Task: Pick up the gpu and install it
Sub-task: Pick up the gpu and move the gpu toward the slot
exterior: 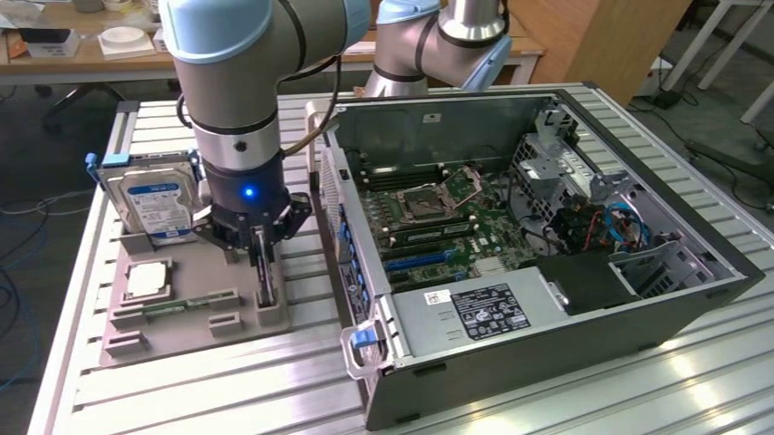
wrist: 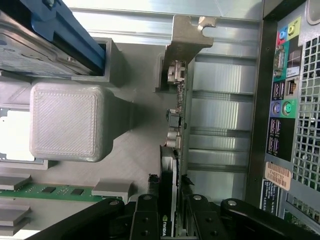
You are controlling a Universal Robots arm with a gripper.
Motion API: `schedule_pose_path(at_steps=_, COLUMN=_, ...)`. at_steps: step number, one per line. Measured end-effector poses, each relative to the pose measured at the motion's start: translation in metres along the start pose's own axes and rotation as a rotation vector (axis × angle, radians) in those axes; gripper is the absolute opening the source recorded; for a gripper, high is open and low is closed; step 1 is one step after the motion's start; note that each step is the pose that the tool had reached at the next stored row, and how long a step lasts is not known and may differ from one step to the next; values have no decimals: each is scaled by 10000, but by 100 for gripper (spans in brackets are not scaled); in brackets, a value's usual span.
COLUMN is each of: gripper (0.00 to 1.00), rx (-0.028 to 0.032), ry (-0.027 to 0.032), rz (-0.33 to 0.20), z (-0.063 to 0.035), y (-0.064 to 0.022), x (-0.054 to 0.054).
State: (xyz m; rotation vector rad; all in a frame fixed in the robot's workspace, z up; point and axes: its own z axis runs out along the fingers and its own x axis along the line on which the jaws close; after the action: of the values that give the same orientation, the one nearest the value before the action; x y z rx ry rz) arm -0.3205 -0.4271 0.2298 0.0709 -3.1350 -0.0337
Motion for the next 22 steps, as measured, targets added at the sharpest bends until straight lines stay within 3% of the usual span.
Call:
schedule_pose_path(at_steps=12, gripper=27, rx=2, ry=-7, rz=262, z=-5, y=0, x=-2)
schedule_pose_path(at_steps=22, gripper=27, rx=2, ry=-6, rz=262, z=-134, y=3, x=-1)
